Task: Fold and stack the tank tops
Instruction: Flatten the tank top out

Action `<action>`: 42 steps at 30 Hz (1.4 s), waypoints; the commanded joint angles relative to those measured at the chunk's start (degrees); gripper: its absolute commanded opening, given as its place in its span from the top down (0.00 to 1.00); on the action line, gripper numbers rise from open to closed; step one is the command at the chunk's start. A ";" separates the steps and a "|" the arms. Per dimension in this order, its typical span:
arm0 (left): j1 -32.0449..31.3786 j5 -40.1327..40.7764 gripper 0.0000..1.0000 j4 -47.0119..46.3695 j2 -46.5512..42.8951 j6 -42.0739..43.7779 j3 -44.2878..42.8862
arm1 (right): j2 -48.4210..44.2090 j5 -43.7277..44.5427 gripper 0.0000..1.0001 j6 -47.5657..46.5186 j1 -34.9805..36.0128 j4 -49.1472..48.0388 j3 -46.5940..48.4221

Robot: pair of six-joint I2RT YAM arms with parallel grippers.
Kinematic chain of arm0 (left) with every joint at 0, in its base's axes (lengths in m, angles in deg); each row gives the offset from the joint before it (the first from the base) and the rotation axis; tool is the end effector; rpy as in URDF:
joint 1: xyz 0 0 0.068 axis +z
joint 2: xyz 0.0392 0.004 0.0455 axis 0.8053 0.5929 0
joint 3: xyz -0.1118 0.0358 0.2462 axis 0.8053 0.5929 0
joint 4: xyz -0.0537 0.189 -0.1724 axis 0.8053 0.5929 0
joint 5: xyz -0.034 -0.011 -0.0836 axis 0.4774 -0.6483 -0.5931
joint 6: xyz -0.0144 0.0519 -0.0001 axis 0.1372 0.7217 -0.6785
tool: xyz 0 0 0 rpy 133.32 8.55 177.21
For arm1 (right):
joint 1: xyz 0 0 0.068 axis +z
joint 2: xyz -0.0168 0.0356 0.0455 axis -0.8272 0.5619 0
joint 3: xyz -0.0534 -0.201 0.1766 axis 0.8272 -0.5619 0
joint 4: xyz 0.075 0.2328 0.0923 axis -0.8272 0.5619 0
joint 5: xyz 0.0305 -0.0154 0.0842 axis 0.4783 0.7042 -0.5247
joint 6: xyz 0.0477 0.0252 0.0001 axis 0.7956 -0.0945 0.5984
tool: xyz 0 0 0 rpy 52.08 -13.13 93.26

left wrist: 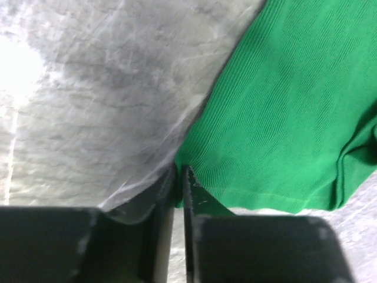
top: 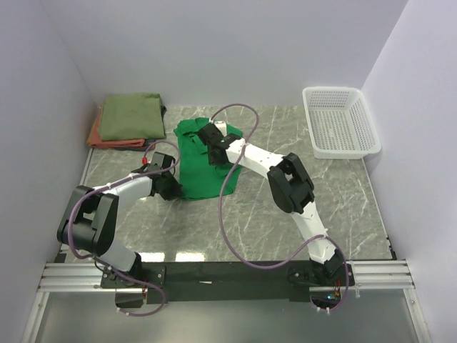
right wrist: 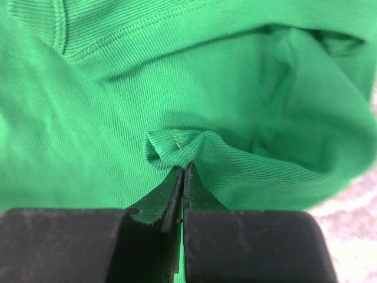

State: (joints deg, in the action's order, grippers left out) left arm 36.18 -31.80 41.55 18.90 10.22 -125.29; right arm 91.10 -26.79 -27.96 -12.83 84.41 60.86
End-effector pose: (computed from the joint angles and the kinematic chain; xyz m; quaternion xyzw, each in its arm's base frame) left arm 0.2666 -0.0833 0.1530 -0.3158 0.9164 -0.1405 0.2019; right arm 0.3803 0.3390 0.1782 -0.0651 0.9435 0.0446 0.3219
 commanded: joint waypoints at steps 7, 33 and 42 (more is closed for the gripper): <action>1.18 1.16 0.99 3.44 1.71 4.39 -3.40 | -20.12 2.98 1.00 3.96 -3.34 -5.80 -14.89; 9.10 -5.17 0.99 7.13 -7.52 9.23 0.37 | -58.46 -3.16 0.57 18.04 -7.83 -17.76 -69.06; 9.10 -5.61 1.00 6.52 -6.64 9.58 0.20 | -50.73 -2.29 0.60 7.84 -5.02 -16.53 -62.03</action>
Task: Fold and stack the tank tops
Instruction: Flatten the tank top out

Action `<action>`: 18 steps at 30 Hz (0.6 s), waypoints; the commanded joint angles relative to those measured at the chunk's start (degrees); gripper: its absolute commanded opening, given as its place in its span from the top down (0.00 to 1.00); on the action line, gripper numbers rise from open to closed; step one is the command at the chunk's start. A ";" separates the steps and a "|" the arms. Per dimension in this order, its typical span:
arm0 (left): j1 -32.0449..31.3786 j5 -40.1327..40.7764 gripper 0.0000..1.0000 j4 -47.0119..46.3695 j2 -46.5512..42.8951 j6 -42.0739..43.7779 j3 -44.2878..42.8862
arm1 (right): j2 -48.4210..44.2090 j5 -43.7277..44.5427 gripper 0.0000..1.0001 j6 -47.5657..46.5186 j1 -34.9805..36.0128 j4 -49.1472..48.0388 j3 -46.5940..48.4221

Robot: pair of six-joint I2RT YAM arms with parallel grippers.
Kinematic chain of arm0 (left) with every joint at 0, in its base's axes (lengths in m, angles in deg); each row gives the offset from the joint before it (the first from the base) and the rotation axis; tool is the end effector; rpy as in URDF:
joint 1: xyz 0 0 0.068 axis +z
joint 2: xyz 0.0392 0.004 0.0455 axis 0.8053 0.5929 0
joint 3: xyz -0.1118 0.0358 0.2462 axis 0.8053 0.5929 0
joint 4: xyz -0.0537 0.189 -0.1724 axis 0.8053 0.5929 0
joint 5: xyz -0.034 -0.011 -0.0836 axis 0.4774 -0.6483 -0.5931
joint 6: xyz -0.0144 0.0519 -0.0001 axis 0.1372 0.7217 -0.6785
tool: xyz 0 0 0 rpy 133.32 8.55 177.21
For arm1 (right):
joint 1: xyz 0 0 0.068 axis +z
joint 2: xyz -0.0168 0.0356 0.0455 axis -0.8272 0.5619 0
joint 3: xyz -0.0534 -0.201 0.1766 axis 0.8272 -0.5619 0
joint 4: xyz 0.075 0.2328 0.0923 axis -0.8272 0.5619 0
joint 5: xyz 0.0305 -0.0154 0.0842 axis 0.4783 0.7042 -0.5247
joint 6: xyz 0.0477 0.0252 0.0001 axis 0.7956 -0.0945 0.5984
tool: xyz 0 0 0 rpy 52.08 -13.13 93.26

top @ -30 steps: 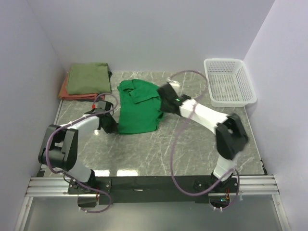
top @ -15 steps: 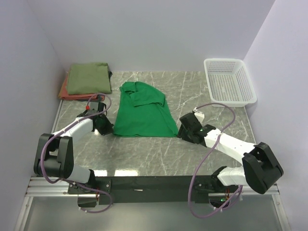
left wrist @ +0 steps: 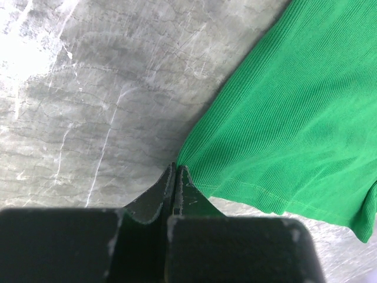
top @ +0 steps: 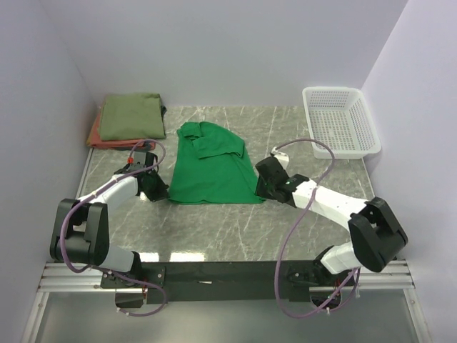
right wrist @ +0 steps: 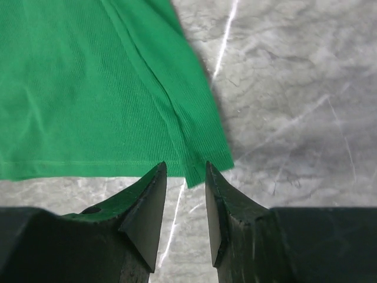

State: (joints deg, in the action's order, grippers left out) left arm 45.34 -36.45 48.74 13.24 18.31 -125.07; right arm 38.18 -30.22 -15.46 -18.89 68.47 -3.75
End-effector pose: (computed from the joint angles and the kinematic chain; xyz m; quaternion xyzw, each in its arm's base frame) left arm 0.2585 -0.0400 0.1704 -0.3165 0.9195 -0.1366 0.1890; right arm 0.2276 0.1595 0.1999 0.0836 0.9347 0.1087 0.3280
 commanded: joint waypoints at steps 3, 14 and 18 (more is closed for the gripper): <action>-0.14 -1.04 0.99 -0.85 -0.89 1.50 -0.28 | 4.39 1.41 0.60 -6.60 1.92 -0.25 3.46; -0.14 -1.57 0.99 -1.20 0.25 1.94 -0.64 | 10.98 6.42 0.68 -8.45 2.71 2.83 7.41; 0.03 -1.92 1.00 -1.11 0.60 2.72 -1.25 | 11.25 7.30 0.97 -8.01 2.71 3.62 8.03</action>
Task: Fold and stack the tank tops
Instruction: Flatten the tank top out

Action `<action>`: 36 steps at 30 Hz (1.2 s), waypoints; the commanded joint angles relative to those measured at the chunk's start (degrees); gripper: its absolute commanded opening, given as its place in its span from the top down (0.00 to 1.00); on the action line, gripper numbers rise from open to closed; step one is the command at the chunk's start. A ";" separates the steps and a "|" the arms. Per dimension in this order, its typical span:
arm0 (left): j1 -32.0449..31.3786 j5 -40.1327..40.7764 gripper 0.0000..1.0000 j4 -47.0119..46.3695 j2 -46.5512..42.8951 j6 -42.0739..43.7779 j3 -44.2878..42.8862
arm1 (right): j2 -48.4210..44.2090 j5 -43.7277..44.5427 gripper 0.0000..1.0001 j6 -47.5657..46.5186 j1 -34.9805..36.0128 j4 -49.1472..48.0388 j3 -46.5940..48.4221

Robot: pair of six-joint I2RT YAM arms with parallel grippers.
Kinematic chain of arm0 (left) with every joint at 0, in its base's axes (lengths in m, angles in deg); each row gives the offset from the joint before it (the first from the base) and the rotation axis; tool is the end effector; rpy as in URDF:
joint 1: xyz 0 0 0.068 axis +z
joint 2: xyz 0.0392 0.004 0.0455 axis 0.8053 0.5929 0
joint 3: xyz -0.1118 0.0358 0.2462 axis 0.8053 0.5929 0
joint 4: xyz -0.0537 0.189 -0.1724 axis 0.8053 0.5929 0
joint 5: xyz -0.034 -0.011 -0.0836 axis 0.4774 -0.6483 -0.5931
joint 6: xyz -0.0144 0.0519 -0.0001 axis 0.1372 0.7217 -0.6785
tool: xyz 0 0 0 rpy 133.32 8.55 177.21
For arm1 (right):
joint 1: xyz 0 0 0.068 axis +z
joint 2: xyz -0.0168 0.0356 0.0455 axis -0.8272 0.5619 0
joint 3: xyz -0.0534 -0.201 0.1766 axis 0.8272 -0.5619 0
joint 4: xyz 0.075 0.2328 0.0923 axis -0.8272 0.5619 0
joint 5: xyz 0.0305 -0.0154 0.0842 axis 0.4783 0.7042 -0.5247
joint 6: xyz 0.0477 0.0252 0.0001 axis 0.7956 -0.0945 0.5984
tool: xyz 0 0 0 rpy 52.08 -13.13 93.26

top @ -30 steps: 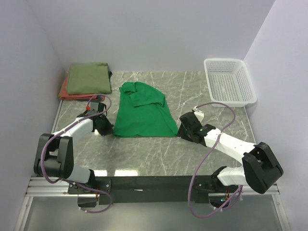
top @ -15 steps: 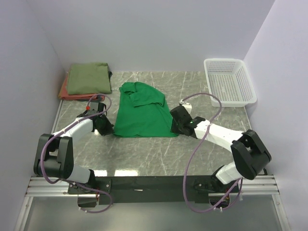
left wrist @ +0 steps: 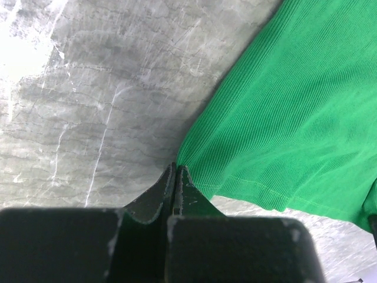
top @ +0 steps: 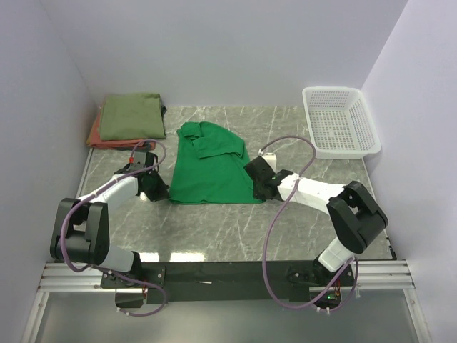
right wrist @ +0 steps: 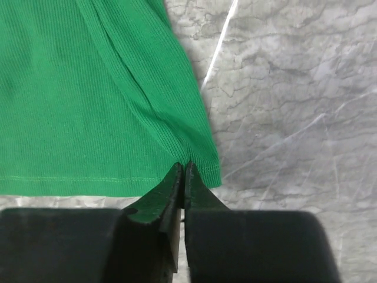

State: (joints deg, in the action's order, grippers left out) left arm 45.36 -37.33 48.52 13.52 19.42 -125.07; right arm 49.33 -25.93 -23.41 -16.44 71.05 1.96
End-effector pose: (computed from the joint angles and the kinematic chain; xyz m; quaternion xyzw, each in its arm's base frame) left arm 0.2590 -0.0406 0.1695 -0.3060 0.9229 -0.1411 0.1865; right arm 0.2444 0.1854 0.1740 -0.0014 0.9533 0.0215 0.3014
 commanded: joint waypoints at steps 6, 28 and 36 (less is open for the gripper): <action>1.32 -2.45 0.99 2.87 -2.67 5.12 -7.65 | -6.99 1.27 1.00 0.39 -1.22 4.90 5.92; 3.26 -10.18 0.99 6.40 -15.77 -4.54 -60.39 | -34.44 -12.46 1.00 2.41 -14.77 12.91 43.11; 3.35 -9.66 1.00 0.79 -10.68 -6.30 -57.50 | -29.54 -16.75 1.00 2.23 -19.24 5.10 39.07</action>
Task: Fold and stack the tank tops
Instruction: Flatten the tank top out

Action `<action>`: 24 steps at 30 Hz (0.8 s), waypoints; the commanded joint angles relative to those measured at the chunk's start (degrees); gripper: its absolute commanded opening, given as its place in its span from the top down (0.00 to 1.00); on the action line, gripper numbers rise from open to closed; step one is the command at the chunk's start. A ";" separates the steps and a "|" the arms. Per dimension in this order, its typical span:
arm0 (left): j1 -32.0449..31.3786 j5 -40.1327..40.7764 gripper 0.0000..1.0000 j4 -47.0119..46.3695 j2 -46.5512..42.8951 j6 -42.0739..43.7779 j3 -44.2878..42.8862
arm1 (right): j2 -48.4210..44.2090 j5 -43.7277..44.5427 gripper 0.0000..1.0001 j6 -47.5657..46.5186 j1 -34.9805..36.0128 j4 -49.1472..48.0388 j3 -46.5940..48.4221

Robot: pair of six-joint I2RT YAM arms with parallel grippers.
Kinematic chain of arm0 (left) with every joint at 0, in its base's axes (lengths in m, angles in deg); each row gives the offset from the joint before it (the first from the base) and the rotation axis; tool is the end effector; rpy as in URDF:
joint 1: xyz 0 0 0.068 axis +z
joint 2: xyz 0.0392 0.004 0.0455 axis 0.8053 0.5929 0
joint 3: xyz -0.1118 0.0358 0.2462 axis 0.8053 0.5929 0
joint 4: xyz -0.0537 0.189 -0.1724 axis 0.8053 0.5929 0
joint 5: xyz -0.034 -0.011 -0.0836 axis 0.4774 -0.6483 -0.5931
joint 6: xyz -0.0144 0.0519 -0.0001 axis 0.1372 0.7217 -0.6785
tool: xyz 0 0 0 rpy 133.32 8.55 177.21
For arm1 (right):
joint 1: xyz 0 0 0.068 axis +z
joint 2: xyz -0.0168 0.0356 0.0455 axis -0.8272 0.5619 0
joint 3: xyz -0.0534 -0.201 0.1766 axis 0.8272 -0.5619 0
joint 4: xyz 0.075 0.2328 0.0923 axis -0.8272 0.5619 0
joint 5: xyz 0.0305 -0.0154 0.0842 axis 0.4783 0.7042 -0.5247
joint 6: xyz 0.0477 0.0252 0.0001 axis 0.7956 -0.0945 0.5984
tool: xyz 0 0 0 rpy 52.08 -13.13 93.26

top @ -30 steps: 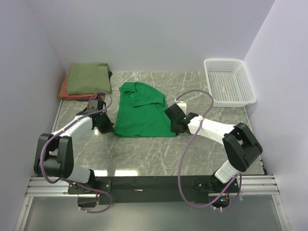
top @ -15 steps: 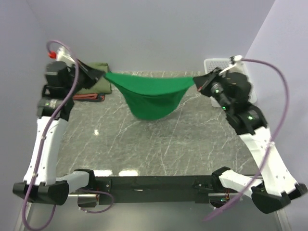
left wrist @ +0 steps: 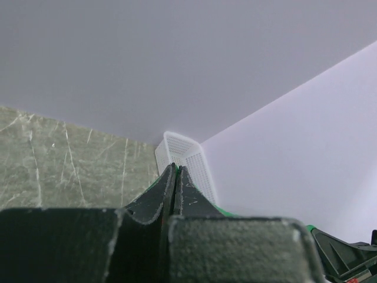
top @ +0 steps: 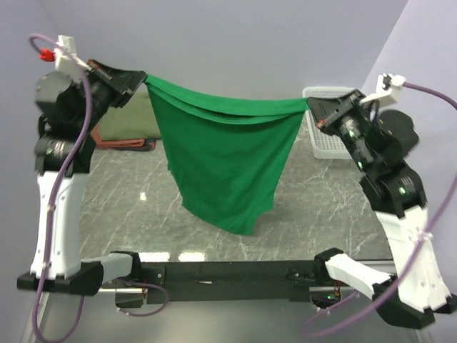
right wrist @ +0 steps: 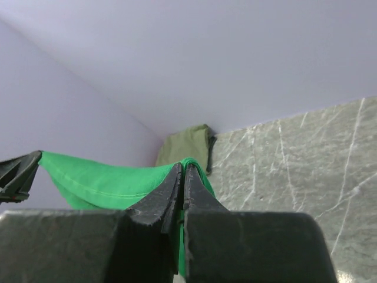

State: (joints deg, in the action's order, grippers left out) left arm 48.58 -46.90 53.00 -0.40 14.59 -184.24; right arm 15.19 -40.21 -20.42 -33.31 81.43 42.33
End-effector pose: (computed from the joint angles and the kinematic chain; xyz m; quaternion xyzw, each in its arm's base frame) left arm 0.1991 -0.0264 0.5557 -0.1757 0.6517 -0.4182 0.6079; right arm 0.1424 0.0556 0.5322 0.1181 0.6714 0.3361 0.6499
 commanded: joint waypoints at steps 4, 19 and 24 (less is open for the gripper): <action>0.66 -1.75 1.00 -11.25 13.31 -1.38 -0.69 | 12.07 -10.91 1.00 0.73 -7.37 -14.68 -1.22; 8.22 -23.20 0.99 -18.30 32.63 -7.46 -22.79 | 24.06 -16.90 1.00 3.63 -14.41 -19.53 9.90; 8.31 -22.06 1.00 -15.92 22.25 -1.56 2.94 | 10.27 -16.29 1.00 7.66 -14.42 -24.28 -23.58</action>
State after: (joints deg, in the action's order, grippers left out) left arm 57.58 -67.05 37.95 28.43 9.09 -189.48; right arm 30.27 -56.56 -15.83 -47.45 59.62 32.49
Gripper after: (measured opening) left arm 0.013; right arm 0.019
